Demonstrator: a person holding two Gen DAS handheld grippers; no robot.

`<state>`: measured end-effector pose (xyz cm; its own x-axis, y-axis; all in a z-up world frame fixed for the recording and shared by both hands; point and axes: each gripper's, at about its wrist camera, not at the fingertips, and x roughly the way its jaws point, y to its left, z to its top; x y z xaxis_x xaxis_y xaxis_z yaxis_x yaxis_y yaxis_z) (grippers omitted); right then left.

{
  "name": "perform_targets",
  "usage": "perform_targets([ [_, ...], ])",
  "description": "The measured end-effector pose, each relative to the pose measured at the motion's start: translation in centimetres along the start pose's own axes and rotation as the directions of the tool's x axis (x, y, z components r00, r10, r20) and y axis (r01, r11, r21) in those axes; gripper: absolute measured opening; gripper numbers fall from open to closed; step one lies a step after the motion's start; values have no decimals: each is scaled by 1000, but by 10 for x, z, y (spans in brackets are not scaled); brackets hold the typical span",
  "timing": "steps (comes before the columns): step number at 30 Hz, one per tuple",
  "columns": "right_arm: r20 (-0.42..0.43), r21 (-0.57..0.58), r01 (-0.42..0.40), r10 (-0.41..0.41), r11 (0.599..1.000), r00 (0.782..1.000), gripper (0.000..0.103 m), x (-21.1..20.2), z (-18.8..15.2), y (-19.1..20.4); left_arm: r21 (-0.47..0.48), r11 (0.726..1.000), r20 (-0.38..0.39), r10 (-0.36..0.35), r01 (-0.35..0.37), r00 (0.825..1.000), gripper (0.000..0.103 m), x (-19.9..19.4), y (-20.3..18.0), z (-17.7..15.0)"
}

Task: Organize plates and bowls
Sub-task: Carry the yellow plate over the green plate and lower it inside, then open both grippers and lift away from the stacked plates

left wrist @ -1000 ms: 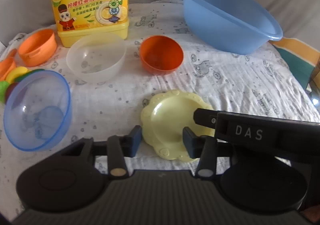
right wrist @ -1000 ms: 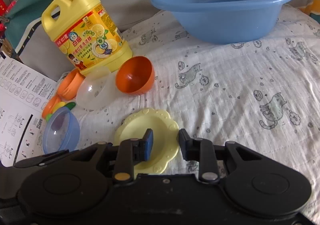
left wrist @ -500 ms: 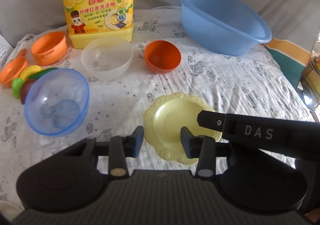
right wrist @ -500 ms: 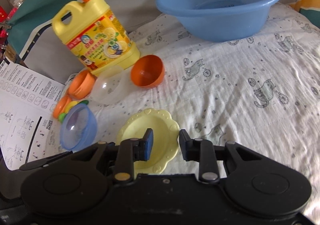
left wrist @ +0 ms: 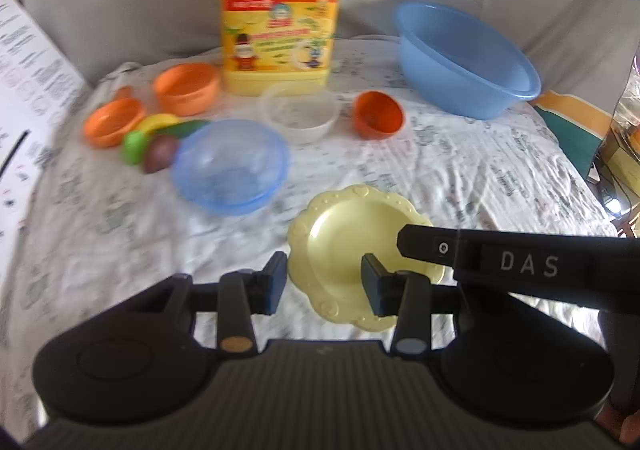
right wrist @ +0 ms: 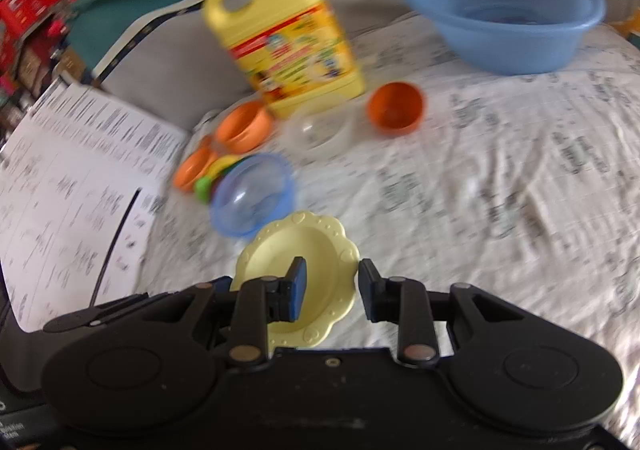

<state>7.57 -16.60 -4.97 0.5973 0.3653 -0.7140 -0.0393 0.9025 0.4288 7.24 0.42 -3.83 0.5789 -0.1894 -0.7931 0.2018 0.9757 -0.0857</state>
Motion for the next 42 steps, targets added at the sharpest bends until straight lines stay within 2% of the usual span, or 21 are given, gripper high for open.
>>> perform_targets([
  [11, -108, -144, -64, 48, 987, 993, 29, 9, -42, 94, -101, 993, -5, 52, -53, 999, 40, -58, 79, -48],
  [23, -235, -302, -94, 22, 949, 972, 29, 36, -91, 171, -191, 978, -58, 77, -86, 995, 40, -80, 143, -105],
  [29, -282, -324, -96, 0, 941, 960, 29, 47, -106, 178, -203, 975, -85, 71, -87, 994, 40, -77, 156, -122],
  [39, -309, -327, -82, -24, 941, 951, 31, 60, -111, 177, -209, 975, -106, 51, -72, 993, 40, -66, 161, -126],
  [41, -308, -328, -85, -22, 941, 951, 31, 61, -110, 176, -212, 975, -102, 50, -70, 994, 42, -66, 161, -126],
  [42, -305, -329, -85, -21, 940, 952, 34, 61, -109, 176, -212, 975, -98, 49, -69, 994, 50, -66, 162, -126],
])
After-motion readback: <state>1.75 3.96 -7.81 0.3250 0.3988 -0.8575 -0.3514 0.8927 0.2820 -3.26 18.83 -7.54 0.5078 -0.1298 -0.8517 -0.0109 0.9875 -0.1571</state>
